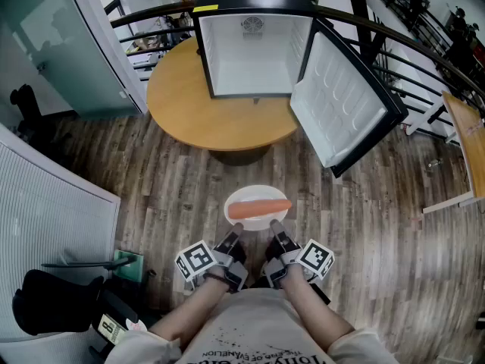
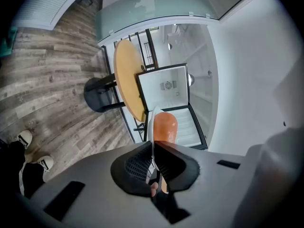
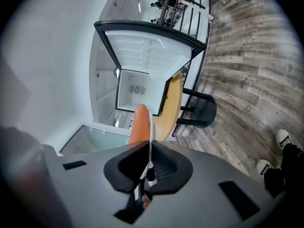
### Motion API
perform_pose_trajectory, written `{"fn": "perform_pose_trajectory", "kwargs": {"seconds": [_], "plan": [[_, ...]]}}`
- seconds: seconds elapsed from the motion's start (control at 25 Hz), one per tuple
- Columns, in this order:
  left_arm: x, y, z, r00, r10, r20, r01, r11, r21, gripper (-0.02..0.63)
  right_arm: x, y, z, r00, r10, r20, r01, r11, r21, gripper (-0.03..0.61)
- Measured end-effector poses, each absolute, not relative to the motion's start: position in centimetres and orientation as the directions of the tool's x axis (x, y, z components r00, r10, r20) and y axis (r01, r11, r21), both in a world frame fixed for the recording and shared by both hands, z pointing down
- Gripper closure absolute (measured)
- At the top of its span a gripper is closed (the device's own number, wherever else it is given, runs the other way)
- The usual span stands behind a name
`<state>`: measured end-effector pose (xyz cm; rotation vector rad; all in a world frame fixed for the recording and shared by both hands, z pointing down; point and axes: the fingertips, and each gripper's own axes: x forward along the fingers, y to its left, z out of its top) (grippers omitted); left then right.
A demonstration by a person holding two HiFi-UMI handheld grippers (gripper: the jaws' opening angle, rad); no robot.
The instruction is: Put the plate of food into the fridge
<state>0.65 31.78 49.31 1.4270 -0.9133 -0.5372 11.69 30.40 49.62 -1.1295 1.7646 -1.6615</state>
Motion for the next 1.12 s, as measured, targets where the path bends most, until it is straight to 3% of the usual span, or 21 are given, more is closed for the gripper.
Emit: {"fn": "perform_pose_trajectory", "kwargs": {"seconds": [0.36, 1.12], "plan": [[0.5, 31.4, 49.0, 0.586, -0.790, 0.177, -0.201, 0.069, 0.977, 0.581, 11.4, 30.3, 49.7, -0.554, -0.809, 0.196, -0.243, -0.067, -0.968, 0.546], [-1.7, 31.5, 49.7, 0.602, -0.770, 0.212, -0.190, 0.120, 0.975, 0.581, 9.4, 30.4, 49.8, -0.524, -0.825, 0.211, -0.259, -0.082, -0.962, 0.546]]}}
